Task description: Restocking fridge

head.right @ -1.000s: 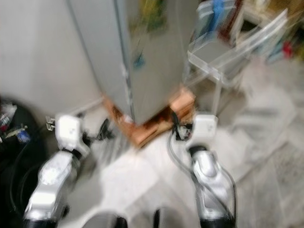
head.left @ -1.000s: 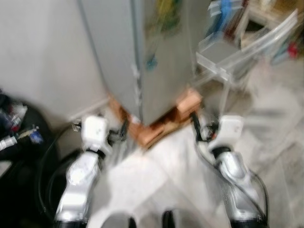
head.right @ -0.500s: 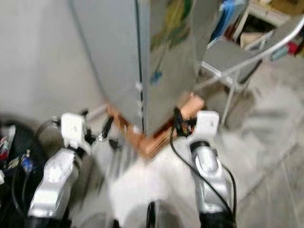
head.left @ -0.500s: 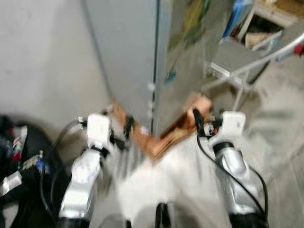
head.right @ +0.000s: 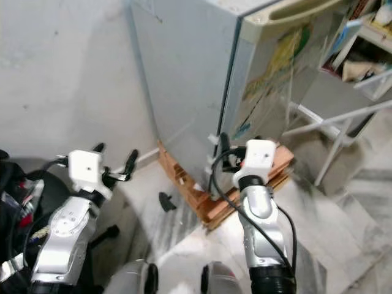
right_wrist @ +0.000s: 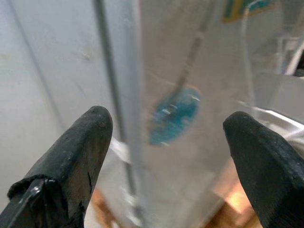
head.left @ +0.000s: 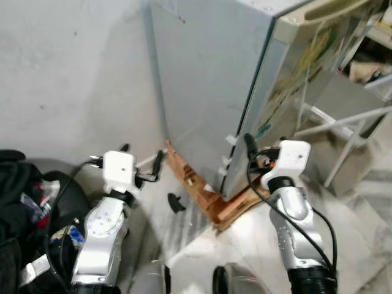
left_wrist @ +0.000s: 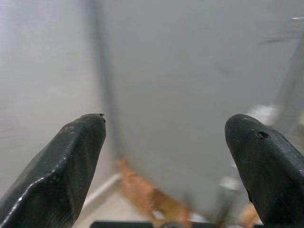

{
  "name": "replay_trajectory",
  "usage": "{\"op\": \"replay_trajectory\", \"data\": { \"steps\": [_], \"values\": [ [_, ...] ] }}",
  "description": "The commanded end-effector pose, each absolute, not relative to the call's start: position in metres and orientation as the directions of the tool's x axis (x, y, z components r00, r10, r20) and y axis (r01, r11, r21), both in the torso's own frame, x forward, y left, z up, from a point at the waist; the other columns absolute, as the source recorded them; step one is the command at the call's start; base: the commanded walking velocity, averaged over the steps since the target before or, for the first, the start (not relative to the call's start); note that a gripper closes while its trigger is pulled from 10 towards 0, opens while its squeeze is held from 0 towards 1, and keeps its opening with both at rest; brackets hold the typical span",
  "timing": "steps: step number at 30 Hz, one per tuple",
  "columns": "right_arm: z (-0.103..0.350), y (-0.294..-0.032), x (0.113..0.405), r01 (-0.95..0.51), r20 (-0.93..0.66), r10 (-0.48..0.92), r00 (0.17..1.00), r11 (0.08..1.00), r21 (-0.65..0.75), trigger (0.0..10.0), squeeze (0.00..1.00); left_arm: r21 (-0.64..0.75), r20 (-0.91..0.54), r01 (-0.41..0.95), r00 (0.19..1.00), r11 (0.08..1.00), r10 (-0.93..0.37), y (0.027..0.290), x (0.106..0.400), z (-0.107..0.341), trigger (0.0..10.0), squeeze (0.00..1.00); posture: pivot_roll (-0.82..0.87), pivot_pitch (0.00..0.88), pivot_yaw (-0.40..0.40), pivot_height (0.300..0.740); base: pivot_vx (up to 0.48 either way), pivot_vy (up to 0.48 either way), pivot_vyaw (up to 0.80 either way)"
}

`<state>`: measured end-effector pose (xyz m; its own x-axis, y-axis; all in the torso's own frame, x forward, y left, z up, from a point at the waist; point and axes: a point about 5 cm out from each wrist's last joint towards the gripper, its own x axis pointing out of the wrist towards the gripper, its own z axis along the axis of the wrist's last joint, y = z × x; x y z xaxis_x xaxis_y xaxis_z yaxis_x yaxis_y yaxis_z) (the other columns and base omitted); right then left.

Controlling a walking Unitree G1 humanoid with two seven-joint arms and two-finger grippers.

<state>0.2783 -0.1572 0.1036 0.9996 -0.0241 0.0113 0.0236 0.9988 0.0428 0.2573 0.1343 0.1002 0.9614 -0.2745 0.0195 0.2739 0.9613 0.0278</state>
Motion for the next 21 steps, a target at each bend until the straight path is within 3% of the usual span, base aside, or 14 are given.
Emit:
{"op": "replay_trajectory", "data": {
  "steps": [1, 8, 18, 21],
  "values": [
    [0.1014, -0.1589, 0.2764, 0.028, 0.006, -0.028, 1.0, 0.999, 0.038, 10.0, 0.0, 0.044, 0.016, 0.265, 0.964, 0.963, -0.266, 0.139, 0.2552, 0.1, 10.0, 0.0, 0.06, 0.128, -0.035, 0.74, 0.0, 0.0, 0.0],
    [0.0999, -0.1554, 0.2761, -0.004, -0.019, 0.005, 1.0, 0.997, 0.074, 10.0, 0.0, 0.035, 0.018, 0.26, 0.965, 0.965, -0.261, 0.1386, 0.2558, 0.0999, 10.0, 0.0, 0.06, 0.123, -0.039, 0.74, 0.0, 0.0, 0.0],
    [0.1003, -0.1539, 0.277, -0.023, -0.011, 0.024, 1.0, 0.995, 0.097, 10.0, 0.0, 0.019, 0.055, 0.304, 0.951, 0.953, -0.304, 0.1351, 0.2545, 0.1059, 10.0, 0.0, 0.06, 0.125, -0.037, 0.74, 0.0, 0.0, -0.8],
    [0.0995, -0.1535, 0.2761, -0.024, -0.018, 0.026, 1.0, 0.994, 0.103, 10.0, 0.0, 0.023, 0.051, 0.306, 0.95, 0.952, -0.307, 0.1346, 0.2542, 0.1058, 10.0, 0.0, 0.06, 0.129, -0.036, 0.74, 0.281, 0.0, -0.8]
  ]
}}
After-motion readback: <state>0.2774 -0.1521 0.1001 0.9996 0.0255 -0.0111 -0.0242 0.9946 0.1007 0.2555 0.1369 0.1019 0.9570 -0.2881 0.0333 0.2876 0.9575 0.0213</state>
